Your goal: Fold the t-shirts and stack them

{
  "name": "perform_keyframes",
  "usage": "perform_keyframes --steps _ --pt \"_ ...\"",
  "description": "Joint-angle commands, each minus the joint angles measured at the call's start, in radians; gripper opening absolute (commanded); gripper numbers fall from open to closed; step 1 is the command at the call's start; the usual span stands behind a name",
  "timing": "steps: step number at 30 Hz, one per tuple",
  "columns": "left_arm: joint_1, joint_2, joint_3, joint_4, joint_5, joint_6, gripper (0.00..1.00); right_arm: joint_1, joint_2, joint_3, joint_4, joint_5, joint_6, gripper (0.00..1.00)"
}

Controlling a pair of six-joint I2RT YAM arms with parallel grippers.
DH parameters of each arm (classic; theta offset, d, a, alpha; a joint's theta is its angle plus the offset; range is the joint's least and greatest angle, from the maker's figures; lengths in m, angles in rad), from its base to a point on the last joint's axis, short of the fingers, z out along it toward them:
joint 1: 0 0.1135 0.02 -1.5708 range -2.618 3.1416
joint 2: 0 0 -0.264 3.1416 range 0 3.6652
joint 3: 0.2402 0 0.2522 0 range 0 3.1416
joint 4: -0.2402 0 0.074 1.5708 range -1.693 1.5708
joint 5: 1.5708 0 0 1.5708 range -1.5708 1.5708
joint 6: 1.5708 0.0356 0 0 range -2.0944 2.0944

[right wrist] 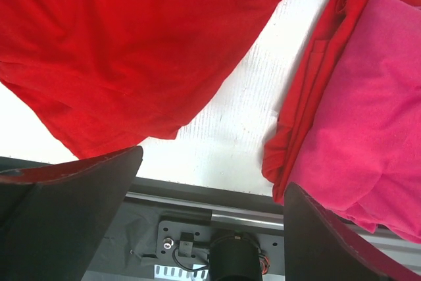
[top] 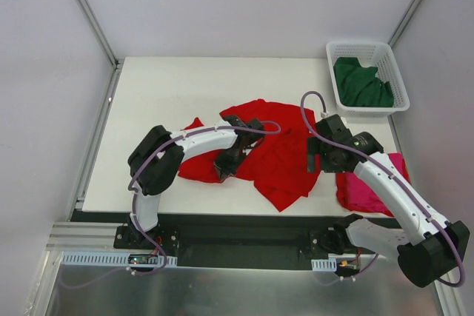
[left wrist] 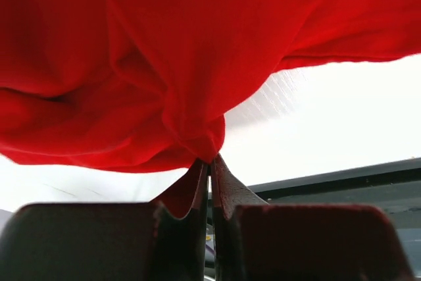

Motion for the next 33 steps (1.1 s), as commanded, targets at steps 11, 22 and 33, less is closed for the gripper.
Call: perform_keyframes --steps 11,22,33 --pt "0.113 -0.088 0.426 -0.4 -0.325 -0.041 0.0 -0.009 -0.009 0.021 -0.043 0.0 -0.032 0.96" --pt "0.295 0.091 0.697 -0.308 -0.847 -0.055 0.63 -0.012 -0.02 -0.005 -0.055 -0.049 -0.03 0.96" --pt "0.285 -0.127 0.055 -0.101 -0.482 -0.178 0.99 -0.012 -0.003 0.012 -0.049 -0.1 -0.015 0.96"
